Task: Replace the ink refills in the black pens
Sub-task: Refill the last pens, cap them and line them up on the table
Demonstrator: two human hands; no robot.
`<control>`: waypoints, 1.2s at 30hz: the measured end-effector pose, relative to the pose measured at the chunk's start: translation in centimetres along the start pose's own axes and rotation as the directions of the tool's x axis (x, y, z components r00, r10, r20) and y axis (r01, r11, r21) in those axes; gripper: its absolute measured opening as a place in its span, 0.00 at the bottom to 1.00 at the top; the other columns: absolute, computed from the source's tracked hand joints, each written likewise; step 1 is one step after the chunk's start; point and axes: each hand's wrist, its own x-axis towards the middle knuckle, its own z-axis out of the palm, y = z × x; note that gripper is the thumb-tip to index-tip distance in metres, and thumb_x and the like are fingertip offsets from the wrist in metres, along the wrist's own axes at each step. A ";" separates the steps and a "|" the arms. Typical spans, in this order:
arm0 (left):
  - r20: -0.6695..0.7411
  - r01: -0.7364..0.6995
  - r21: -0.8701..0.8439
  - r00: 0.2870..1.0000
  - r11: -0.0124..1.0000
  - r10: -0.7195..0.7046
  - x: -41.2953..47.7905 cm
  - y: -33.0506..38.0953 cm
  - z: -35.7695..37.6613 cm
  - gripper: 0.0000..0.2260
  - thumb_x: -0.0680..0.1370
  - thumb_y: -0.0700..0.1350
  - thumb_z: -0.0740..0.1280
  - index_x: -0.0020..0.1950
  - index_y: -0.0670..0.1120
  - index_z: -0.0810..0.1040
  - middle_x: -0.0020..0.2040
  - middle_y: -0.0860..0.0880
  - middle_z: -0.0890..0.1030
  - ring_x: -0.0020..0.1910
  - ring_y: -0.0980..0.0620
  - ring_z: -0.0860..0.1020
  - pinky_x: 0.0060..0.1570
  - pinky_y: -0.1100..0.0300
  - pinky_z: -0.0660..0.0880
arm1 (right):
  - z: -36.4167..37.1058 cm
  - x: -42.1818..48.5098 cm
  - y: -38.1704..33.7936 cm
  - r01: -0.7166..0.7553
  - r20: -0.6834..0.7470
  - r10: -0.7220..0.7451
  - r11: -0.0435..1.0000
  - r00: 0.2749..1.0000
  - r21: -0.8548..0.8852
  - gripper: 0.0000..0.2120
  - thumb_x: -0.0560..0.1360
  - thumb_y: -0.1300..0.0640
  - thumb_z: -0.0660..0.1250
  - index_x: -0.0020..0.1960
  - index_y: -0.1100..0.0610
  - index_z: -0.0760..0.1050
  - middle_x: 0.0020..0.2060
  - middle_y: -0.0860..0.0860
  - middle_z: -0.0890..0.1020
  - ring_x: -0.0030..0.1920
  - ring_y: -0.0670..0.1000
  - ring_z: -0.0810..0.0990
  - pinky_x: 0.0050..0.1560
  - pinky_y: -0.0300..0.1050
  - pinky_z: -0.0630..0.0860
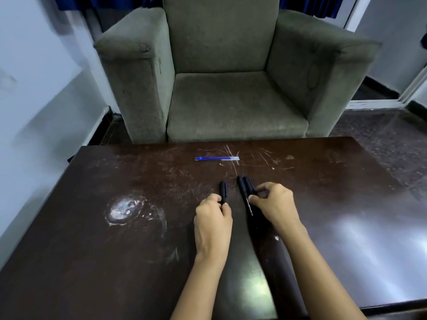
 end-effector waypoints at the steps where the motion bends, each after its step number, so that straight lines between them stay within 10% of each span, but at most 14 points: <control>1: -0.004 -0.003 0.015 1.000 1.000 0.003 0.0 0.2 0.2 0.10 0.79 0.44 0.65 0.58 0.46 0.79 0.50 0.47 0.82 0.45 0.49 0.83 0.44 0.56 0.80 | 0.3 -0.1 0.0 0.002 -0.006 -0.002 1.000 1.000 -0.007 0.15 0.70 0.54 0.74 0.55 0.56 0.80 0.43 0.52 0.82 0.44 0.51 0.81 0.46 0.40 0.76; 36: 0.077 0.002 0.022 0.997 1.000 -0.004 1.6 -1.1 -0.4 0.17 0.77 0.44 0.68 0.66 0.50 0.75 0.59 0.49 0.80 0.53 0.49 0.81 0.53 0.51 0.78 | 4.4 -1.6 -2.5 0.090 0.015 -0.091 0.993 0.996 0.078 0.12 0.72 0.59 0.71 0.55 0.56 0.80 0.43 0.53 0.83 0.45 0.52 0.82 0.49 0.44 0.79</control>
